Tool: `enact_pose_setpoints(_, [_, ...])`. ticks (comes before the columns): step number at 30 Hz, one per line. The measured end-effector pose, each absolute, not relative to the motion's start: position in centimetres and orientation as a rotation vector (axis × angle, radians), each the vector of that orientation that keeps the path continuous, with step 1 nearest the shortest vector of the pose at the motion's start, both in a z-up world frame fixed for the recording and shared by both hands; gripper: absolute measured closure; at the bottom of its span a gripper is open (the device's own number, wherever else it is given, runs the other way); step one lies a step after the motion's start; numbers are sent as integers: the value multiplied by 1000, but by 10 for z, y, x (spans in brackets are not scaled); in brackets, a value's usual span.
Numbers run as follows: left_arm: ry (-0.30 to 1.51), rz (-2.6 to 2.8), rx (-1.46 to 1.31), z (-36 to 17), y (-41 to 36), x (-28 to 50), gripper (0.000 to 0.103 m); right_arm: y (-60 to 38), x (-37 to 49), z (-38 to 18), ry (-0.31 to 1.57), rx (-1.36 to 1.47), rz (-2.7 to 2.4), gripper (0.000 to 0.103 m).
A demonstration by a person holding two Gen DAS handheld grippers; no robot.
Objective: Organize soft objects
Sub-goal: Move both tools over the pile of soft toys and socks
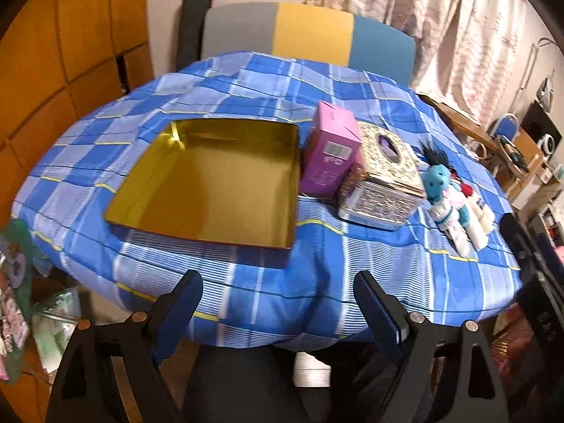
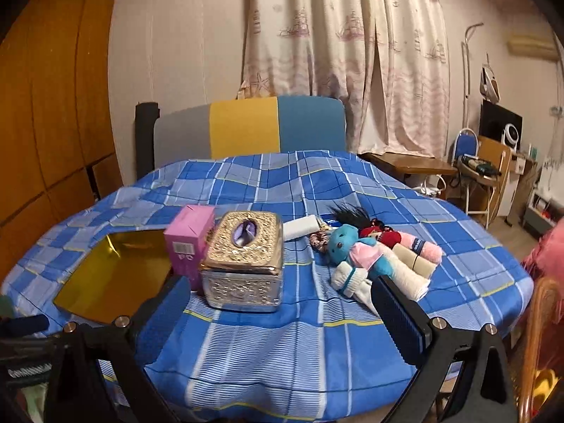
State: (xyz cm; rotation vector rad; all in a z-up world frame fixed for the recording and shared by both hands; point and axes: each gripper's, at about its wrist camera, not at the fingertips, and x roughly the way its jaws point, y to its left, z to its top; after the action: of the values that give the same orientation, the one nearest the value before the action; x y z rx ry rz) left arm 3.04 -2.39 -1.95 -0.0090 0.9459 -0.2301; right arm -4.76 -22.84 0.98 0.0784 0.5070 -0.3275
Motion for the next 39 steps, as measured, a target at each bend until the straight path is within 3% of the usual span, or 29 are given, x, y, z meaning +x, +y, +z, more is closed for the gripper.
enact_pose_setpoints(4, [995, -278, -8, -30, -41, 34, 14, -252, -37, -11, 595, 153, -270, 0])
enact_pose_setpoints(7, [969, -319, 73, -37, -63, 31, 25, -285, -26, -37, 705, 244, -274, 0])
enact_pose_setpoints(14, [1020, -417, 216, -49, -105, 38, 25, -378, -22, -59, 760, 303, -377, 0])
enact_pose_setpoints(21, [1138, -582, 92, -61, -136, 49, 26, -471, 9, -54, 786, 226, -444, 1])
enact_pose_setpoints(24, [1212, -663, -89, -67, -144, 60, 28, -491, 37, -69, 873, 140, -411, 23])
enact_pose_setpoints(27, [1198, -682, -97, -65, -158, 61, 28, -498, 62, -91, 944, 41, -380, 29])
enact_pose_setpoints(31, [1129, -711, 12, -55, -184, 54, 28, -510, 82, -115, 997, 22, -343, 49])
enact_pose_setpoints(39, [1136, -729, 34, -69, -232, 63, 27, -515, 102, -138, 1027, 58, -241, 51])
